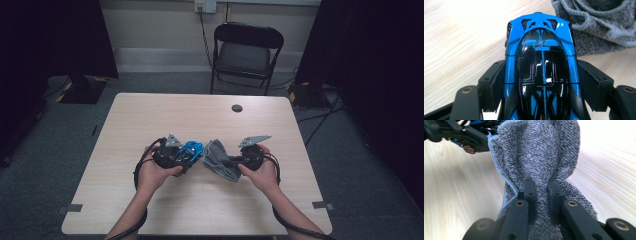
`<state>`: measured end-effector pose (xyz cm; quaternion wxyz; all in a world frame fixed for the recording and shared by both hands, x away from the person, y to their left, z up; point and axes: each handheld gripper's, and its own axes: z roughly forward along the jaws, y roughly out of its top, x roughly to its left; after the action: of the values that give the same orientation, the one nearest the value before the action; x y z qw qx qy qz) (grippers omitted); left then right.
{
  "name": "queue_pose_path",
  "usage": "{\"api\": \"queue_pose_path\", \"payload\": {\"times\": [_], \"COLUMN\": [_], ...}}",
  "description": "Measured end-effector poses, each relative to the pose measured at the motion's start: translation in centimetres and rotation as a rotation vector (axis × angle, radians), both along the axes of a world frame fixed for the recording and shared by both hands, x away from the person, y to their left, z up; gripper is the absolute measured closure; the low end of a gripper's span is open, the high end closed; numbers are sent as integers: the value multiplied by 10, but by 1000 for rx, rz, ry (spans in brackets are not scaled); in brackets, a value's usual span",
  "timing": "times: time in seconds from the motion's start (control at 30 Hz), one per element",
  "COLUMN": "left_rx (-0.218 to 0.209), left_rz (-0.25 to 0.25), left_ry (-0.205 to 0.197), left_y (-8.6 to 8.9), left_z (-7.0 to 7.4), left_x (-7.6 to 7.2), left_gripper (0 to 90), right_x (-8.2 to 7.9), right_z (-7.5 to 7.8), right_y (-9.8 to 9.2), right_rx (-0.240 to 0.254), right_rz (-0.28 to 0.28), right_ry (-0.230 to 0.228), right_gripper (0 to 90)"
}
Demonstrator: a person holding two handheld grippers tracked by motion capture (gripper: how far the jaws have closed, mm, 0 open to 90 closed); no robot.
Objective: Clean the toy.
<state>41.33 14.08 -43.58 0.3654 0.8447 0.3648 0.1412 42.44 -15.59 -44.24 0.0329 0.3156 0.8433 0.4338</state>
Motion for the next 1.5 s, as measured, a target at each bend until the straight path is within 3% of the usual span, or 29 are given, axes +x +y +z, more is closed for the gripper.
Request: {"api": "queue_pose_path", "payload": {"times": [0.27,0.47,0.73,1.0,1.17,1.5], "left_rx": [-9,-6,-12,-19,-30,-24], "left_rz": [-1,-22,-54,-88,-104,-95], "left_ry": [1,-1,-5,-14,-12,-7], "left_y": [-1,-6,-16,-25,-28,-24], "left_z": [4,4,8,11,11,8], "left_x": [-2,-5,-9,-15,-16,-13], "left_gripper": [282,282,282,282,282,282], "right_x": [14,26,42,53,54,47], "right_z": [4,13,27,26,24,24], "right_y": [-19,-25,-18,-6,1,19], "right_rx": [18,15,9,14,19,20], "right_rz": [-74,-133,-171,-202,-185,-71], "right_ry": [22,-1,-18,-24,-20,-12], "right_gripper": [808,808,808,808,808,806]}}
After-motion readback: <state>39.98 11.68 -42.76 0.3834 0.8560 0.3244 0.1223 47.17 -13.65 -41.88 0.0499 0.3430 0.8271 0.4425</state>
